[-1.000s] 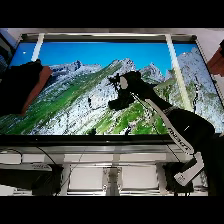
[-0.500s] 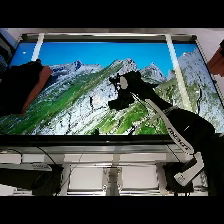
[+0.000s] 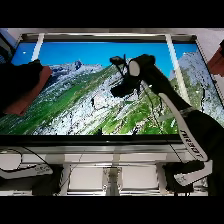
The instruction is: Fold the clothes and pants, and hang the long-sleeved shirts on hangers.
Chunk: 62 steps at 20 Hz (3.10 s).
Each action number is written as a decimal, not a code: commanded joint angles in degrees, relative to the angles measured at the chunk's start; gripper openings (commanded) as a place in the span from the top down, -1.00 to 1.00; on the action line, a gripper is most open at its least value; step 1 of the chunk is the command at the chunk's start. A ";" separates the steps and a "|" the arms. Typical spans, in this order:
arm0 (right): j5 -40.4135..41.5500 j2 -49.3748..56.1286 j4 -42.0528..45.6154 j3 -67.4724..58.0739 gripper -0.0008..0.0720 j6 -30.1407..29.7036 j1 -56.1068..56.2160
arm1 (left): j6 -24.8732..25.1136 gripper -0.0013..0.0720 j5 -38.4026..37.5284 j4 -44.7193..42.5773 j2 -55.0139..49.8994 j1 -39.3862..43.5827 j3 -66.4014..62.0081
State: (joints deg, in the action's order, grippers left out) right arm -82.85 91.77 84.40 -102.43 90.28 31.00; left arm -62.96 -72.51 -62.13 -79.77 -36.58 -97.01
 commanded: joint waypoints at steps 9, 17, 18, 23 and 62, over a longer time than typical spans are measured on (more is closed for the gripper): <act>-6.36 -21.77 -0.13 6.14 0.42 -14.16 -12.74 | -6.14 0.86 -33.42 3.69 -1.09 51.74 -20.17; -0.85 -37.16 -0.11 31.85 0.42 -14.40 -18.14 | -9.33 0.86 -18.21 -16.11 -4.20 74.79 -21.70; -0.28 -38.97 -0.11 33.75 0.42 -14.43 -19.02 | -9.07 0.86 -17.62 -17.22 -3.61 74.58 -22.23; 1.22 -43.80 -2.73 34.82 0.42 -21.14 -22.08 | 0.33 0.86 -33.22 -18.23 -1.99 73.00 -21.14; 19.87 14.73 -43.15 13.68 -0.59 -98.90 -9.75 | 5.01 0.86 -33.51 -33.90 7.98 73.02 -13.11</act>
State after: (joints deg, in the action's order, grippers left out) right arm -62.96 106.00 42.65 -88.51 -7.99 20.95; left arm -58.28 -105.97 -95.57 -72.14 36.45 -110.15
